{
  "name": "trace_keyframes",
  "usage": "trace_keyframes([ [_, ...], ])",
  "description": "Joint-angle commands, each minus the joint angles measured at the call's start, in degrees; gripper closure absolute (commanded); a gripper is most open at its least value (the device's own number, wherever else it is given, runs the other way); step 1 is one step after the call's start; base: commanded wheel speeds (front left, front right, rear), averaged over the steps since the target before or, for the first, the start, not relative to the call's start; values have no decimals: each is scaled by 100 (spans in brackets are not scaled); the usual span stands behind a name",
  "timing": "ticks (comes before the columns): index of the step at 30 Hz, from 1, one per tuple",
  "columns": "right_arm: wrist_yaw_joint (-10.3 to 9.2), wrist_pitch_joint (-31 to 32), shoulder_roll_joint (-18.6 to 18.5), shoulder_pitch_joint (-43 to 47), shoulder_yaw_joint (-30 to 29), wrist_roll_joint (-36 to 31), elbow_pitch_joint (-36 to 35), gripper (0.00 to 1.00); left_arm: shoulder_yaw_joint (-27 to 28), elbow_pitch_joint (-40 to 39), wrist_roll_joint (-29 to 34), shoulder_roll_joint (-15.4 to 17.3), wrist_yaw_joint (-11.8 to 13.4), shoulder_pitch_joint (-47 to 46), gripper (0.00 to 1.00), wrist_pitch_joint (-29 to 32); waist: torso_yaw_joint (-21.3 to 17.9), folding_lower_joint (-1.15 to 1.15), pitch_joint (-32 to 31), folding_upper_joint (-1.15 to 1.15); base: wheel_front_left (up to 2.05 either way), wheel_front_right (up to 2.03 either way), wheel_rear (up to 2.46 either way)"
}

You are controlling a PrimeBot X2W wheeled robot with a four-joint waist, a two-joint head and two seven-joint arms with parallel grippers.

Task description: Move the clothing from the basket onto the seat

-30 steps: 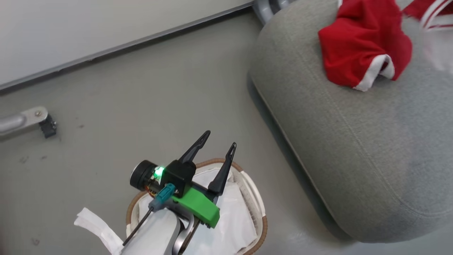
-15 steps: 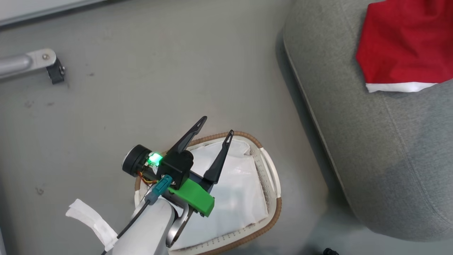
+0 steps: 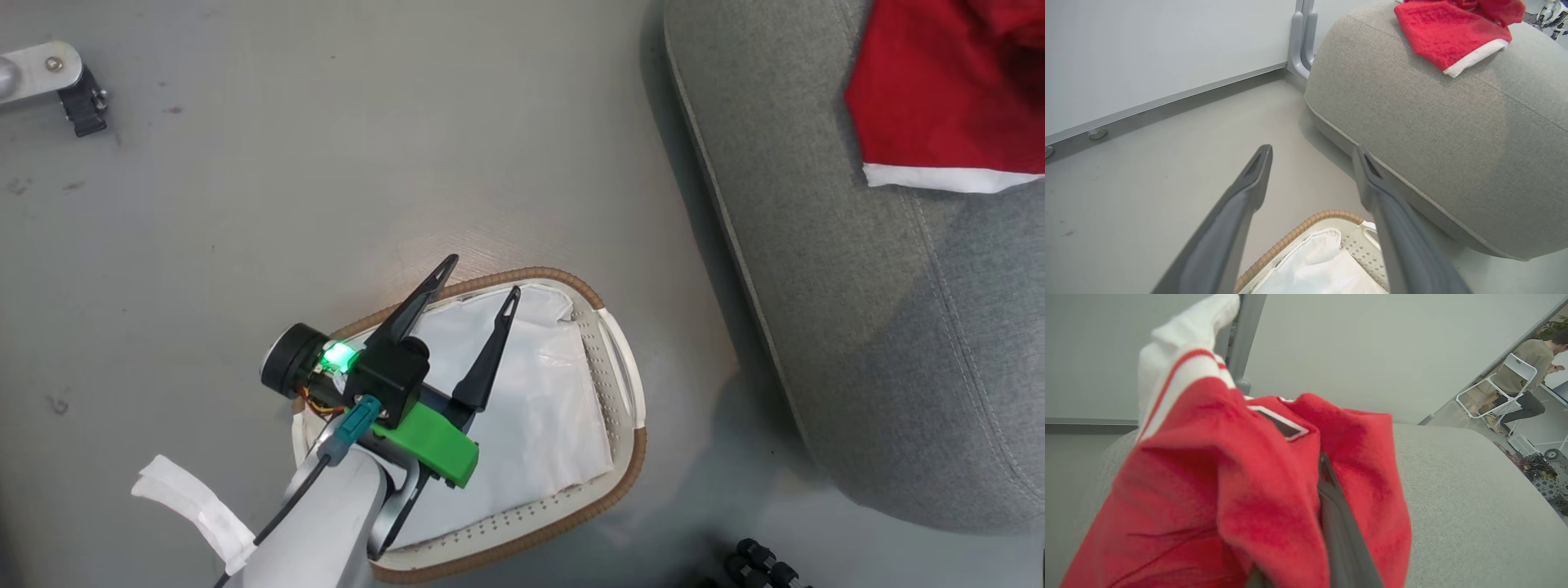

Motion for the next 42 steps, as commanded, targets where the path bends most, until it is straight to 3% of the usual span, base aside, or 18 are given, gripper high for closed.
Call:
trace_keyframes([
  [1,-8,-22,97,185,23,22,-90,54,22,25,53,47,27,-23,0,-1,-78,-1,-63,0,0,0,0],
  [2,-8,-23,167,281,53,63,-163,0,27,33,52,45,21,-9,0,0,-106,-1,-90,0,0,0,0],
  [12,-8,-18,494,1274,805,486,-775,0,104,82,-69,-77,20,152,0,0,-336,-1,-581,0,0,0,0],
  [22,-8,-19,386,2154,1306,951,-1101,0,333,93,-390,-314,-12,382,0,0,-356,-1,-1465,0,0,0,0],
  [30,-8,-20,388,2325,1353,1098,-1284,0,743,50,-599,-487,-8,654,0,0,-6,-1,-2212,0,0,0,0],
  [42,-8,-20,769,2687,1567,1245,-1769,0,1430,132,-684,-549,290,1175,0,0,860,-1,-3041,0,0,0,0],
])
